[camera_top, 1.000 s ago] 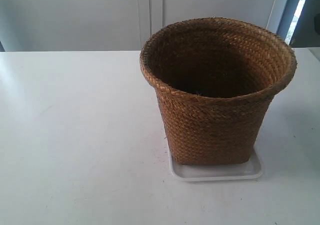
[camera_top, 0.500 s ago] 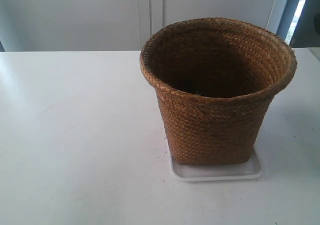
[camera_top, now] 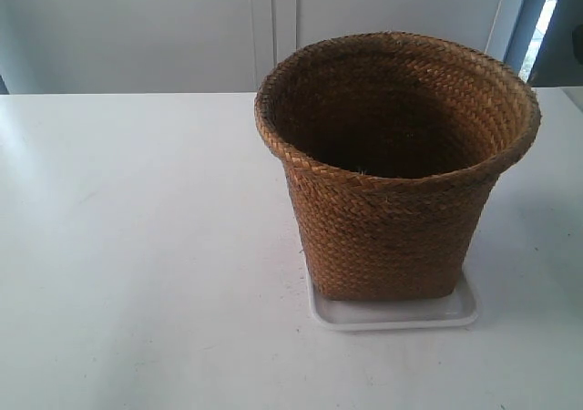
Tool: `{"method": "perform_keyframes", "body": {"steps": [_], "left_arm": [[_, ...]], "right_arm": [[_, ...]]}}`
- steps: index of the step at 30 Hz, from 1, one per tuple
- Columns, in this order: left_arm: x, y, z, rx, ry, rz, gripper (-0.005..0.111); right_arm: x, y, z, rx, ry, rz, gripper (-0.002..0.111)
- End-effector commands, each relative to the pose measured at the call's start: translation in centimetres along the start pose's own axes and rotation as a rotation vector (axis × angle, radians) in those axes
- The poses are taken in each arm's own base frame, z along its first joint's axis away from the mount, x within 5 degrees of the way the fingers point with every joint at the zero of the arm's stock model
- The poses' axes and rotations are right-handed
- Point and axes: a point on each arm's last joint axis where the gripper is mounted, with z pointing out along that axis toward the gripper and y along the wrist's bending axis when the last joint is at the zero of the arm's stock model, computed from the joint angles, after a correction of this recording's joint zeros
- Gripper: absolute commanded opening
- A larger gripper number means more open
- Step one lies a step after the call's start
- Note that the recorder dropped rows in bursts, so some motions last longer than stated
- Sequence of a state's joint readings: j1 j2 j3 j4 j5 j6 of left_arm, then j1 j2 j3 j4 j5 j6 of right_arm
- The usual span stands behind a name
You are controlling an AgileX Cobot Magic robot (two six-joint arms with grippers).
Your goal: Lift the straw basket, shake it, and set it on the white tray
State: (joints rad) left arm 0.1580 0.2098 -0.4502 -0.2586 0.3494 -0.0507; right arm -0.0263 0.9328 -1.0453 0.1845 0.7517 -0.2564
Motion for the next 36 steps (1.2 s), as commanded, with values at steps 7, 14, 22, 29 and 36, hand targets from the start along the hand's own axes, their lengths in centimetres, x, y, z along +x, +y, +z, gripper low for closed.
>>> {"method": "perform_keyframes", "body": {"steps": [7, 14, 22, 29, 36], "left_arm": [[6.2, 1.1, 0.0, -0.006, 0.010, -0.009, 0.000], [7.9, 1.4, 0.7, 0.074, 0.070, 0.080, 0.000], [7.9, 1.5, 0.7, 0.059, 0.069, 0.107, 0.000], [9.5, 2.2, 1.5, 0.027, 0.091, 0.127, 0.000], [11.8, 3.3, 2.2, -0.048, 0.165, 0.119, 0.000]], "right_arm": [[0.0, -0.1, 0.1, 0.004, -0.004, -0.004, 0.027], [0.0, -0.1, 0.1, 0.004, -0.004, -0.004, 0.027], [0.0, -0.1, 0.1, 0.004, -0.004, -0.004, 0.027], [0.0, -0.1, 0.1, 0.004, -0.004, -0.004, 0.027], [0.0, -0.1, 0.1, 0.004, -0.004, -0.004, 0.027]]}}
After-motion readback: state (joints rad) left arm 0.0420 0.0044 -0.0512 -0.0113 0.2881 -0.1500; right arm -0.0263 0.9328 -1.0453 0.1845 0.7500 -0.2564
